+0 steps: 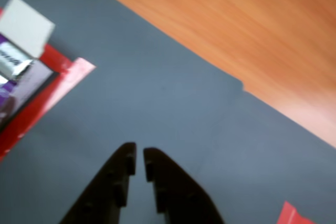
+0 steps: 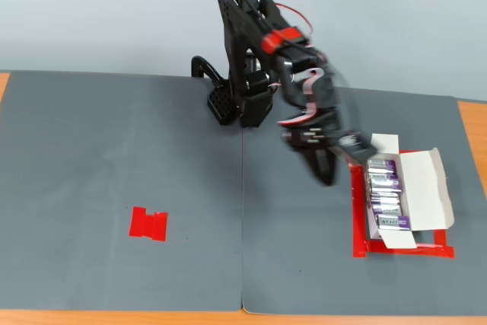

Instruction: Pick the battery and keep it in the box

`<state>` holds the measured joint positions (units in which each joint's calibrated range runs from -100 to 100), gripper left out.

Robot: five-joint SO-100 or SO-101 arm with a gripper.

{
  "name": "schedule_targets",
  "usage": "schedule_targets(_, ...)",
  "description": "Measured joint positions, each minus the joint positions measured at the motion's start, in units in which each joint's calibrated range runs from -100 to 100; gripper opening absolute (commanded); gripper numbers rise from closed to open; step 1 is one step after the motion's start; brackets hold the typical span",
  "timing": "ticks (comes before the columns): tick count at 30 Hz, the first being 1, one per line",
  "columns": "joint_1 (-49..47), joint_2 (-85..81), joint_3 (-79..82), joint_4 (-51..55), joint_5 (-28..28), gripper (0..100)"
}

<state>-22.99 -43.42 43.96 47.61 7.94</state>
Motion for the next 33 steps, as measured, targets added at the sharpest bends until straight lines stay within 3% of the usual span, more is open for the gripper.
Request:
schedule_targets(11, 16.5, -21.4, 21.6, 0.0, 0.0, 2)
schedule_targets(27, 19.1, -53.8, 48.9, 0.0, 0.0, 2)
schedule_targets(33, 19.7, -55.6, 53.1, 0.0, -3.2, 2)
